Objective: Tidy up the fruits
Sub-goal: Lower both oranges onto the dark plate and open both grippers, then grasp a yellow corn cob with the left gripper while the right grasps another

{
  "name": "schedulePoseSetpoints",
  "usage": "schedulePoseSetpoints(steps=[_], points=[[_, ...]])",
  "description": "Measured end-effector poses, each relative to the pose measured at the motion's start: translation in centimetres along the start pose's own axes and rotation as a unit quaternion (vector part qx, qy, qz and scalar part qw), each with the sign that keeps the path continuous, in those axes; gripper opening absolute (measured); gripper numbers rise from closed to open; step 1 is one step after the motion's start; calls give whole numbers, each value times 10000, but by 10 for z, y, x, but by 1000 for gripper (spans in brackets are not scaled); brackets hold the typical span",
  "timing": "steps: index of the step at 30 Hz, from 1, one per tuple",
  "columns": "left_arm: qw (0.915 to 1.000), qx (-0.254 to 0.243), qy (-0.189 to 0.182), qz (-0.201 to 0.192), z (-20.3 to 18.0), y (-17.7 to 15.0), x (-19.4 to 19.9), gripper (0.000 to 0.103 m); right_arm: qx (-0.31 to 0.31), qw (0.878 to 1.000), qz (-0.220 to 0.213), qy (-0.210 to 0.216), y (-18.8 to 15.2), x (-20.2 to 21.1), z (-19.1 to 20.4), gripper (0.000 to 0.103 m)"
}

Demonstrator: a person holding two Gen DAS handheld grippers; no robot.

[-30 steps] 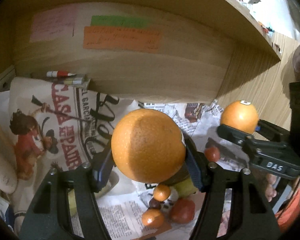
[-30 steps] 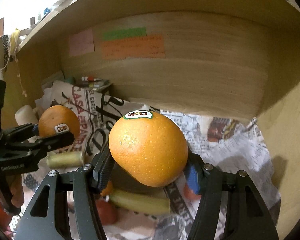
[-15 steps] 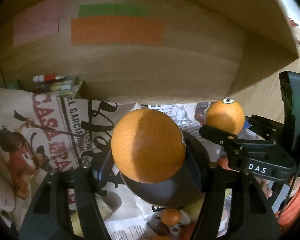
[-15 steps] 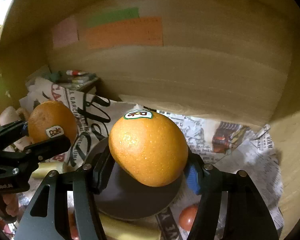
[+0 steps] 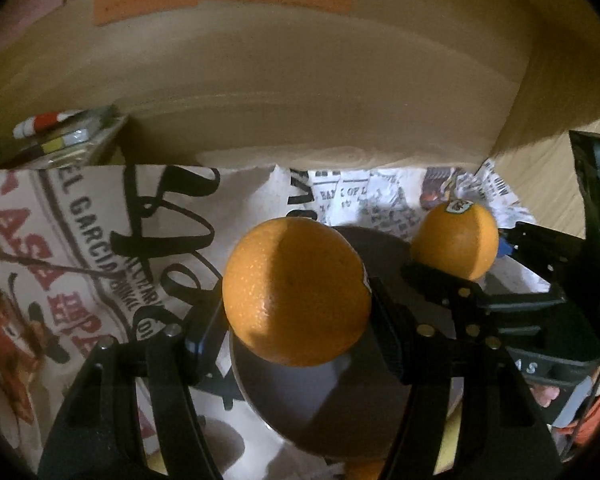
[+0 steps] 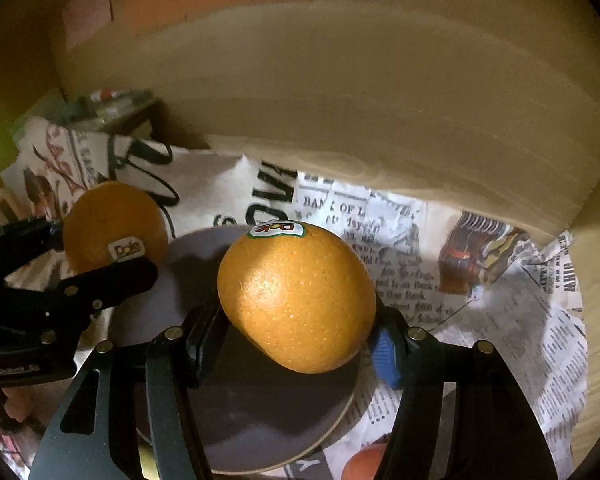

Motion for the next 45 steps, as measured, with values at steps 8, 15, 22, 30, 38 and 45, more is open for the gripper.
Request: schedulePoseSetpoints(steps=[8, 15, 22, 30, 38, 45], points=[[9988, 73, -246, 409, 6, 0, -29, 66, 89, 9990, 421, -100, -5, -28, -2, 58], [9973, 43, -422, 604, 6, -1, -39, 65, 98, 9980, 598, -202, -6, -38, -7, 59], [9991, -44, -325, 273, 6, 5, -21, 71, 36, 9981, 593, -149, -2, -36, -12, 63], [9994, -27, -340, 2, 9, 2, 14, 73, 98, 9995, 275, -93, 1, 1, -13, 68], [9997, -66, -148, -159, 18, -28, 63, 78, 130, 9999, -72, 53, -13, 57, -8, 73], [9999, -49, 93, -1, 28, -72, 81, 83, 269, 9994, -175, 94, -47, 78, 7, 77]])
Point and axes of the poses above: each gripper's, at about its wrist camera, not at the fingertips, and x roughly against the way its jaws point, z to its left, y to its top, the point moved 1 cm from there along -x, roughly the way its jaws point, and after that the axes turned 15 degrees about -x, right-handed, at the moved point
